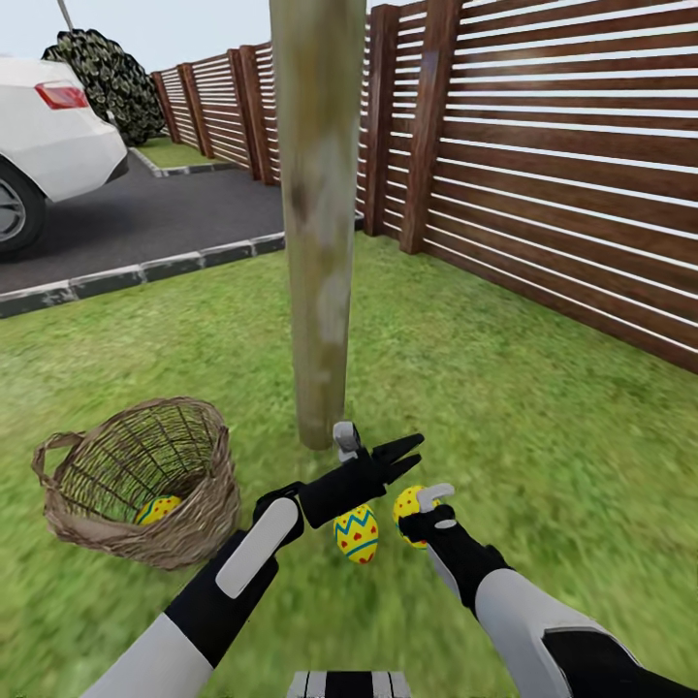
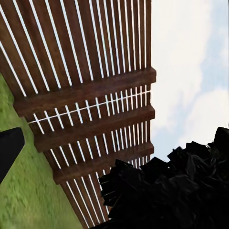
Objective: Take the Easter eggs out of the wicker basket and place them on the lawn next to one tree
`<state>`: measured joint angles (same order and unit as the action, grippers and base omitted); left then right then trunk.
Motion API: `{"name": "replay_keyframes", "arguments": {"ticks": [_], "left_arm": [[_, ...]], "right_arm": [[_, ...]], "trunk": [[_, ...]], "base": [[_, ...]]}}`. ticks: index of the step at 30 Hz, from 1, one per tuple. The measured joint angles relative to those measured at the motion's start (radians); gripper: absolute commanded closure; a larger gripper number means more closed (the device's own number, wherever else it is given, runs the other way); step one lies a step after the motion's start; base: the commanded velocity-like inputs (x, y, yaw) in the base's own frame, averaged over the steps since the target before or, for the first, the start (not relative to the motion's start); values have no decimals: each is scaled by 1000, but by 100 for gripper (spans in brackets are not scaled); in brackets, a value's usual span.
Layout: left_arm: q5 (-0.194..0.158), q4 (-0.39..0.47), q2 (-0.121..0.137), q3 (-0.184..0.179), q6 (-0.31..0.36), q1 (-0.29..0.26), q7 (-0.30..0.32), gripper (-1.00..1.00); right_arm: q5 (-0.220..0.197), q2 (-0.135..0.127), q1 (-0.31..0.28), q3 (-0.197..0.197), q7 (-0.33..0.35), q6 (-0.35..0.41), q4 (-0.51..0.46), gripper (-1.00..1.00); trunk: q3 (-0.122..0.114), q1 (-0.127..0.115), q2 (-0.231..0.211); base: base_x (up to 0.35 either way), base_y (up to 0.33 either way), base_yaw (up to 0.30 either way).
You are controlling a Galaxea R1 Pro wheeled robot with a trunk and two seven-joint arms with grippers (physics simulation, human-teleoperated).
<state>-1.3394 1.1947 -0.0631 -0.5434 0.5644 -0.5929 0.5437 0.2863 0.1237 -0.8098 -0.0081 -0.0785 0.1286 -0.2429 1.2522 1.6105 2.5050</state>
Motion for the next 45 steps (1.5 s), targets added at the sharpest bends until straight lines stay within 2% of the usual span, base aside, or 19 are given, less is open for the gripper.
{"name": "replay_keyframes", "arguments": {"ticks": [3, 11, 19, 31, 45], "left_arm": [[0, -1, 0, -19, 0, 0, 0, -100], [0, -4, 0, -21, 0, 0, 0, -100], [-1, -2, 0, -20, -1, 0, 0, -100], [-1, -3, 0, -19, -1, 0, 0, -100], [-1, -5, 0, -21, -1, 0, 0, -100]], "right_arm": [[8, 1, 0, 0, -1, 0, 1, 100], [5, 0, 0, 0, -1, 0, -2, 100], [6, 0, 0, 0, 6, -40, -18, 100], [6, 2, 0, 0, 9, -46, -18, 100], [6, 2, 0, 0, 12, -51, -18, 100]], "trunk": [[12, 1, 1], [43, 5, 3], [43, 5, 3], [43, 5, 3], [97, 11, 6]], "base": [[0, 0, 0], [0, 0, 0], [0, 0, 0], [77, 0, 0], [0, 0, 0]]}}
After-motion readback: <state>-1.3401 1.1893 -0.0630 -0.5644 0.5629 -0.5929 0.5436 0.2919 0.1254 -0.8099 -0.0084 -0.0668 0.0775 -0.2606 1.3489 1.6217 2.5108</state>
